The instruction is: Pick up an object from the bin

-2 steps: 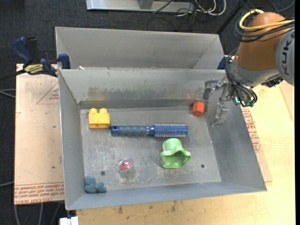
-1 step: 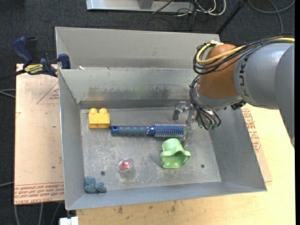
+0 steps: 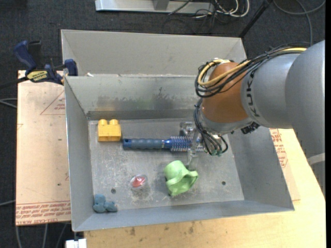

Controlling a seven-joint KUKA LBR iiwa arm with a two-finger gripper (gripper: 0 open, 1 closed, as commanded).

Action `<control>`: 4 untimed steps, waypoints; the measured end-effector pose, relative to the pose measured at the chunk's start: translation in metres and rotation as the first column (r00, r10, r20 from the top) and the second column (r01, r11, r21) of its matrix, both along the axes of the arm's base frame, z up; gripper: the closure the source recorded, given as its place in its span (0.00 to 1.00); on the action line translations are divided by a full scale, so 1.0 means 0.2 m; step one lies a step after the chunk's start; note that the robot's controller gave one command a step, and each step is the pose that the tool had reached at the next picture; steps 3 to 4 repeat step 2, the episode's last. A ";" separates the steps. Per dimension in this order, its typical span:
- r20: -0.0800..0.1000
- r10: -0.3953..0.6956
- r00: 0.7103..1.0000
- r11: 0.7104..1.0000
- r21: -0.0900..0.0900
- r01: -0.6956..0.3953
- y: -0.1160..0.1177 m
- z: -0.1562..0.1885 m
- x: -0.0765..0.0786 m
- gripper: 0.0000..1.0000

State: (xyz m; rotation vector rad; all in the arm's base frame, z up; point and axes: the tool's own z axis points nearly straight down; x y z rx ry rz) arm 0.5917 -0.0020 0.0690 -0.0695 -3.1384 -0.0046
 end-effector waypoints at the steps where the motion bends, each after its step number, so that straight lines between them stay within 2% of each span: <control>1: 0.002 -0.002 1.000 1.000 -0.002 0.002 -0.02 0.00 0.00 1.00; 2: 0.013 -0.054 0.998 0.999 -0.001 0.054 0.06 0.81 0.05 1.00; 4: 0.013 -0.054 0.998 0.999 -0.001 0.054 0.06 0.81 0.05 1.00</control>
Offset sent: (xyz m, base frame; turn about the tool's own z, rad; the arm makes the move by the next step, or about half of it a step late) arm 0.0000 0.0000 0.0000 0.0000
